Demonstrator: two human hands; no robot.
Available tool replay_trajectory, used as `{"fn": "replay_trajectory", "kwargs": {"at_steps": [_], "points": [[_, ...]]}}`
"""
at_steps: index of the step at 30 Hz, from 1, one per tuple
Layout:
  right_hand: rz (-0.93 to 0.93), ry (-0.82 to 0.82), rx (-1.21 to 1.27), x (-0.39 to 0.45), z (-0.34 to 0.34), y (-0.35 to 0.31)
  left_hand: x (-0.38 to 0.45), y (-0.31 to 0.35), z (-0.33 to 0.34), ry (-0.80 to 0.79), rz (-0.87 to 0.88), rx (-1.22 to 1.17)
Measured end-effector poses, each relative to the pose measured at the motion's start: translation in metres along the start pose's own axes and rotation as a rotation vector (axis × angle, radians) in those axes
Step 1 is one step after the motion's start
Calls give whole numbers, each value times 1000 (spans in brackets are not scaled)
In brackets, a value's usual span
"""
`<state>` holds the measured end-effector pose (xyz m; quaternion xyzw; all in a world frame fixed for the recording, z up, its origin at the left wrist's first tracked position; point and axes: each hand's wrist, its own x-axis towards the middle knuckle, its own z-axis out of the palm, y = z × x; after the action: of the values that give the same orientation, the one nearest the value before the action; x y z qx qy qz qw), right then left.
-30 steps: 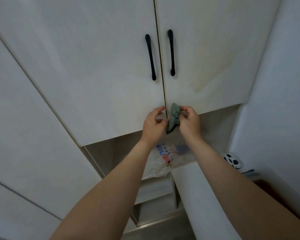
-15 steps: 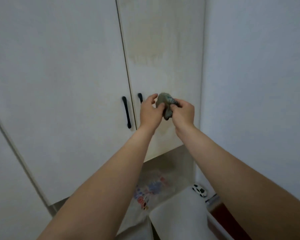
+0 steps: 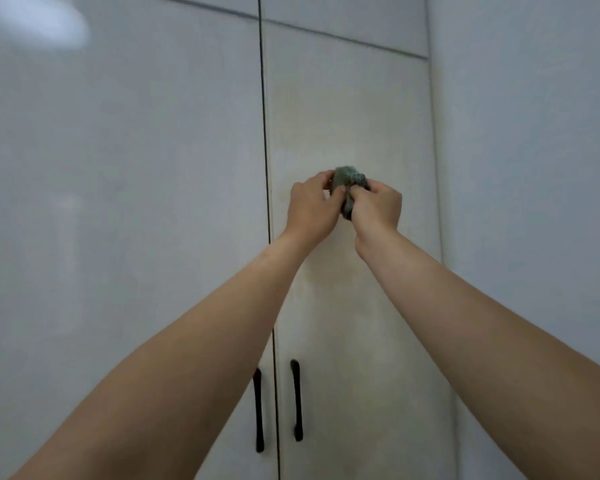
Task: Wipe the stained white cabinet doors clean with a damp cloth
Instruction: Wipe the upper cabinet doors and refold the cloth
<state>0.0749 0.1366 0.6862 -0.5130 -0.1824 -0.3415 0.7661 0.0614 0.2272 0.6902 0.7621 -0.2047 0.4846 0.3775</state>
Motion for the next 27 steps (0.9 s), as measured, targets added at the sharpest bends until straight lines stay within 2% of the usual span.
{"fn": "replay_trajectory", "kwargs": {"at_steps": [3,7,9,13,16,19,21,22,25,26,27], "points": [[-220,76,-128,52,23,-23,53,8,-27,108,112,364],[-711,213,-431,114,37,-54,107,10,-69,150,230,628],[-841,216,-524,146,52,-61,126,11,-79,167,292,732],[-892,-71,-809,169,106,-62,152,9,-89,130,304,887],[-983,-204,-817,159,143,-73,157,-1,-91,165,355,895],[-1160,-358,-837,160,160,-93,157,-6,-88,232,396,848],[-1253,-348,-928,181,148,-99,159,-7,-85,239,372,892],[-1235,-292,-962,196,138,-100,159,-8,-84,236,357,919],[-992,20,-956,228,103,-100,159,-7,-79,236,328,947],[-972,26,-962,226,103,-100,160,-5,-79,238,317,945],[-1025,-43,-959,218,109,-100,160,-6,-77,243,302,946]]}}
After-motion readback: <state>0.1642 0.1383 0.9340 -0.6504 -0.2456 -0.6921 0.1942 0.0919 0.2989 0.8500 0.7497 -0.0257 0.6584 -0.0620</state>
